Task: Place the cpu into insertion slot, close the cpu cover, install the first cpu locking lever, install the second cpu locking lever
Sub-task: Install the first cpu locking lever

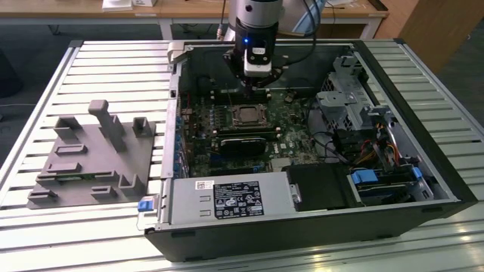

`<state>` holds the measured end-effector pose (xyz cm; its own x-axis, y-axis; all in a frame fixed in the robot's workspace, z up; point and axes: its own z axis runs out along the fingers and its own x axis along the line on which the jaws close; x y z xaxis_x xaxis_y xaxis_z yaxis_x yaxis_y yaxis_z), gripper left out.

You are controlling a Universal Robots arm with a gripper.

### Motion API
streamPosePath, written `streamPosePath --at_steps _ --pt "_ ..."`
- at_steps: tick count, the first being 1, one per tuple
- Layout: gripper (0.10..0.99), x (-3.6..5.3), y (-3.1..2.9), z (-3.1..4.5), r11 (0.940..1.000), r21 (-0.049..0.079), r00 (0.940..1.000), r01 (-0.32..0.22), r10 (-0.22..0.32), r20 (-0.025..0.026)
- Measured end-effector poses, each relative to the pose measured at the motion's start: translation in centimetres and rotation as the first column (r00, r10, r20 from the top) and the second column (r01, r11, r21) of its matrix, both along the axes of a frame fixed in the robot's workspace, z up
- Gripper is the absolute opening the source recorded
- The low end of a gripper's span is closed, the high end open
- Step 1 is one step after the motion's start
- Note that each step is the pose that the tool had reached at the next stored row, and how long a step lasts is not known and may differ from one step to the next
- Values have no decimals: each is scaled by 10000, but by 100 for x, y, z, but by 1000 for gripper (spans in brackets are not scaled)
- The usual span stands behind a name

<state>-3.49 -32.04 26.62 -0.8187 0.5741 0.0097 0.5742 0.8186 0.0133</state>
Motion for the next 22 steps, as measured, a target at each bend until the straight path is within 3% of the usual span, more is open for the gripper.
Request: streamPosePath --at_steps 6,12,17,22 --pt "114 0 0 0 9966 -1 9966 -822 822 -1" --pt "114 0 0 0 9869 -1 9869 -1612 1612 6" --pt "114 0 0 0 9698 -1 9698 -2439 2439 7" --pt "114 0 0 -2 9434 -1 9434 -3316 3316 7"
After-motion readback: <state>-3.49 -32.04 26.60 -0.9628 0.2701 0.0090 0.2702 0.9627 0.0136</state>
